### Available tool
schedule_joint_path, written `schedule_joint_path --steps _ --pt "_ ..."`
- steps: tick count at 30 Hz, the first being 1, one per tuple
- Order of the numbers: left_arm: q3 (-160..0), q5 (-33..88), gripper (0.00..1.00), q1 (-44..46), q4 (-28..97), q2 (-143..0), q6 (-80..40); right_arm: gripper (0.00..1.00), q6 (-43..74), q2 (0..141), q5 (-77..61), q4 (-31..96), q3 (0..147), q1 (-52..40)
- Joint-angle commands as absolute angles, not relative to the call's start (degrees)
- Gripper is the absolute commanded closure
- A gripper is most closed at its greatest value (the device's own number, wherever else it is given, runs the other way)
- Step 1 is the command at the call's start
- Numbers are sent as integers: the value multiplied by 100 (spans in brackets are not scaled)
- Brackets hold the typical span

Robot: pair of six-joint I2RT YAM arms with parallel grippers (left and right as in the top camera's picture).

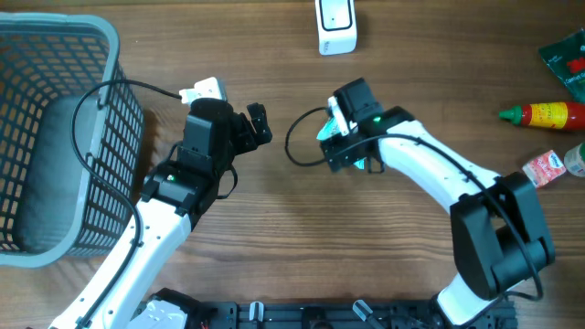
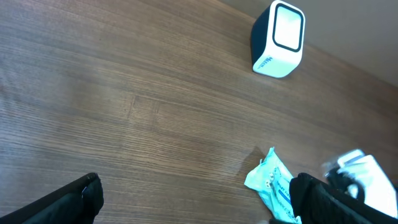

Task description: Scan the item barcode

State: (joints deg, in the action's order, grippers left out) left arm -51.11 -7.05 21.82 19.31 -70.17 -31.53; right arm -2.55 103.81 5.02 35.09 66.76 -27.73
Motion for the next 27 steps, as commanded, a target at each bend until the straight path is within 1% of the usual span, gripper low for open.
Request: schedule_joint_path --steps 1,4,6,9,13,16,18,20,22,23,26,27 --pt "-5153 -779 0 2213 1918 -7013 -3039 0 -451 10328 1063 3389 6514 -3155" --pt "-5153 -779 0 2213 1918 -7013 -3039 1 -377 10328 1981 3076 6204 -3299" --pt "-5153 -781 0 2213 1916 -7013 -3041 1 -303 10328 2324 2757 5955 -3288" --pt "-5153 -779 0 2213 1918 -7013 -3041 1 -305 10328 2379 2563 5798 -3218" --pt "-5153 -779 0 2213 1918 -7013 -3041 5 -342 10331 2333 2412 5771 -3124" --pt "-5153 -781 0 2213 1918 -7013 -3041 10 -622 10344 1938 2314 5771 -3122" --pt "-5153 -781 0 2213 1918 -7013 -3041 15 -602 10403 1925 2311 5771 -3122" --pt "-5153 -779 0 2213 1918 -7013 -3039 24 -609 10575 1981 2342 5771 -3116" --pt "-5153 -779 0 2213 1918 -7013 -3039 28 -609 10779 1990 2362 5771 -3109" --pt "-5153 -779 0 2213 1918 -7013 -3039 33 -607 10871 1990 2383 5771 -3109" --pt "-5153 -779 0 2213 1918 -7013 -3039 51 -569 11104 1990 2504 5771 -3140" --pt "-5153 -779 0 2213 1918 -7013 -3039 53 -530 11128 2005 2552 5771 -3144"
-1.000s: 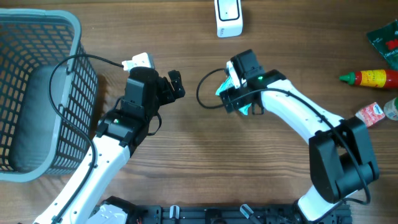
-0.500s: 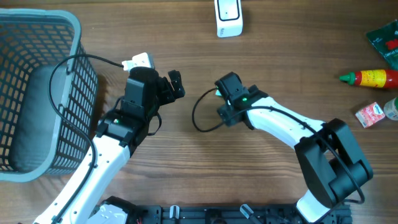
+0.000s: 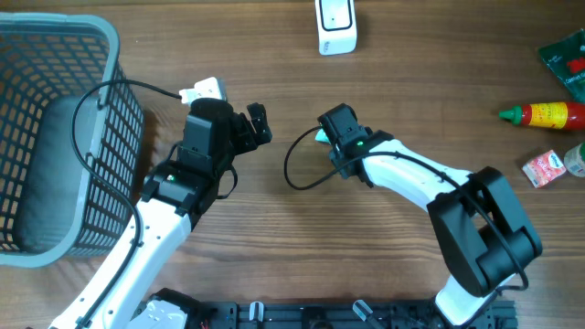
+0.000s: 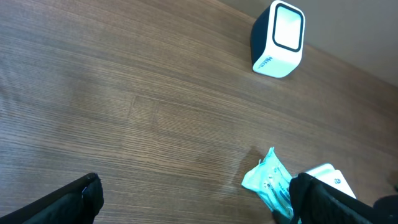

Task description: Scan the item barcode

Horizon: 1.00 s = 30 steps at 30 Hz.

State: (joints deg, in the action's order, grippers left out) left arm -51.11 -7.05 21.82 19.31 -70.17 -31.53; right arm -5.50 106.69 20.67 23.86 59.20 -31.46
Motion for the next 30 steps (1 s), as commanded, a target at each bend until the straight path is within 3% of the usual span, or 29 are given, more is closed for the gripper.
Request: schedule_joint_path --steps 1,9,14,17,22,30 --pt "-5153 -779 0 2213 1918 -7013 -3039 55 -325 11133 2156 2574 5771 -3144" --pt "-5153 -779 0 2213 1918 -7013 -3039 69 40 11111 2700 2635 5878 -3155" --pt "-5153 -779 0 2213 1918 -7013 -3041 80 338 10995 1938 2912 6237 -3122" --pt "-5153 -779 0 2213 1918 -7013 -3039 82 421 10794 1103 3251 6536 -2998" --pt "-5153 -779 0 2213 1918 -7013 -3039 95 464 10468 -628 3715 6768 -2381" --pt "-5153 -781 0 2213 1918 -7013 -3041 96 -478 10405 -5640 3815 6761 -646"
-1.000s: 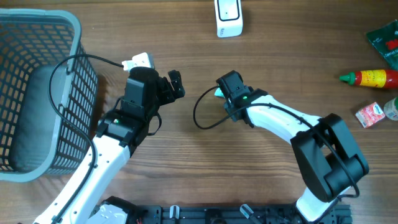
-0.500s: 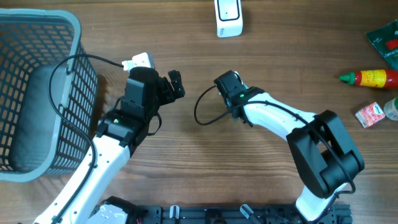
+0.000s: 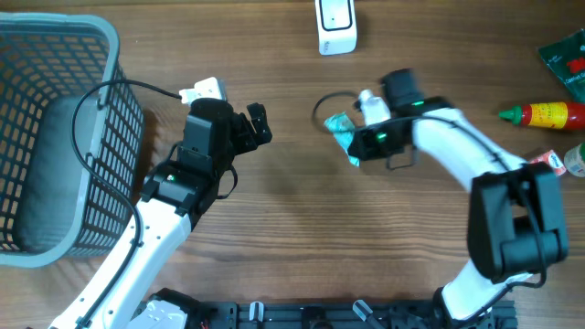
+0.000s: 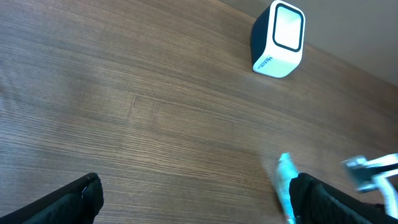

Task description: Scan the item barcode

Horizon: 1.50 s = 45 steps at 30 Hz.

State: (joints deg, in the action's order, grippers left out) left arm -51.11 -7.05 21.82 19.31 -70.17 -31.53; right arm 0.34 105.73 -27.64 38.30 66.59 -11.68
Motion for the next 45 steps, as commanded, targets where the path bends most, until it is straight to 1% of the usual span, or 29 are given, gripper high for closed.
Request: schedule_joint_path --steps 1,3,5,9,13,17,21,26,29,39,45 --pt "-5153 -779 0 2213 1918 -7013 -3039 96 -607 10405 -6014 3806 6761 -482" --pt "-5153 -779 0 2213 1918 -7013 -3041 96 -893 10409 -6573 3804 6759 -213" --pt "-5153 -779 0 2213 1918 -7013 -3039 96 -915 10420 -7247 3627 6711 -51" --pt "-5153 -779 0 2213 1918 -7013 -3039 96 -1085 10521 -8453 2773 6488 -14" --pt "-5153 -779 0 2213 1918 -7013 -3041 96 -1221 10757 -9177 1699 6219 -25" --pt "-5153 -779 0 2213 1918 -7013 -3041 96 -1426 10945 -9295 1243 6136 -56" --pt "-5153 -781 0 2213 1918 -7013 -3041 96 -1968 11019 -9297 915 6136 -134" --pt "-5153 -779 0 2213 1918 -7013 -3039 96 -1579 11019 -9297 104 6139 -198" --pt "-5153 -781 0 2213 1918 -7013 -3041 96 -1186 11019 -9299 91 6136 -250" --pt "-5153 -779 0 2213 1918 -7013 -3041 96 -1186 11019 -9301 427 6136 -451" --pt "-5153 -779 0 2213 1918 -7013 -3039 96 -1201 11019 -9303 1643 6136 -556"
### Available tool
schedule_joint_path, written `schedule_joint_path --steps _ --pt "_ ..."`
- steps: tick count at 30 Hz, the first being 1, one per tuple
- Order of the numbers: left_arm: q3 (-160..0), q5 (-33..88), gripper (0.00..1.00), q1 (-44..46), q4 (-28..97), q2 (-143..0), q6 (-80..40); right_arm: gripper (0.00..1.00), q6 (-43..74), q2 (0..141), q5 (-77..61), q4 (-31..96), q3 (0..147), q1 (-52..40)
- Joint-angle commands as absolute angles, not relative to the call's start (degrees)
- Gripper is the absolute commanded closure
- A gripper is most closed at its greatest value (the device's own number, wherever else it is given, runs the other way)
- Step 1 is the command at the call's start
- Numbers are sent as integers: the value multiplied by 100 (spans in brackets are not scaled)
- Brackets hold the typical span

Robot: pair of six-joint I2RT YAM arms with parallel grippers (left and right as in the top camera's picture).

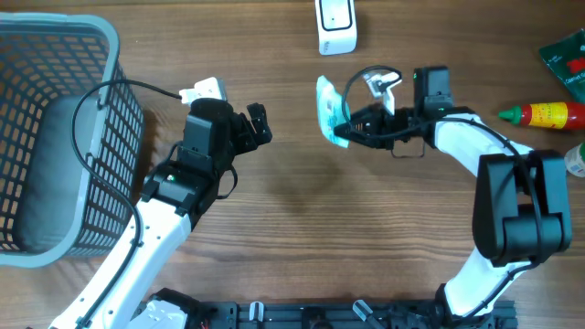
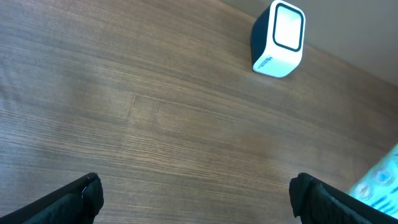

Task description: Scan the item barcode

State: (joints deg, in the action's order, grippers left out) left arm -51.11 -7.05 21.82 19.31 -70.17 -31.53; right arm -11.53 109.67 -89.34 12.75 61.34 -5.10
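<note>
The white barcode scanner (image 1: 335, 27) stands at the table's far edge, its window facing me in the left wrist view (image 2: 278, 38). A teal packet (image 1: 329, 108) hangs on edge below the scanner, pinched from the right by my right gripper (image 1: 352, 119), which is shut on it. A corner of the packet (image 2: 380, 182) shows at the right edge of the left wrist view. My left gripper (image 1: 259, 123) rests to the left of the packet, its jaws wide open (image 2: 196, 194) over bare wood with nothing between them.
A grey wire basket (image 1: 55, 137) fills the left side. At the far right lie a red sauce bottle (image 1: 548, 114), a green packet (image 1: 567, 55) and a small red-and-white pack (image 1: 547, 169). A black cable loops beside the right wrist.
My right gripper has carried the teal packet left and farther back toward the scanner and turned it on edge. The left arm has not moved.
The teal packet lay on the table's middle with my right gripper over it. Then the gripper was down on it. Then it held the packet off the table further right, and now holds it just below the scanner. The left arm stayed still throughout.
</note>
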Motion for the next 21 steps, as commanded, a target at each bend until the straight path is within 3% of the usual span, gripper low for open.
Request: schedule_joint_path --steps 1,12,15,17,21 --pt "-5153 -779 0 2213 1918 -7013 -3039 96 -1153 11019 -9301 1761 6136 -554" --pt "-5153 -779 0 2213 1918 -7013 -3039 96 180 11019 -9301 1846 6136 -497" --pt "-5153 -779 0 2213 1918 -7013 -3041 90 252 11019 -9299 1673 6139 -462" --pt "-5153 -779 0 2213 1918 -7013 -3039 96 799 11019 -9299 1179 6139 -384" --pt "-5153 -779 0 2213 1918 -7013 -3041 96 1966 10997 -9301 -274 6139 -167"
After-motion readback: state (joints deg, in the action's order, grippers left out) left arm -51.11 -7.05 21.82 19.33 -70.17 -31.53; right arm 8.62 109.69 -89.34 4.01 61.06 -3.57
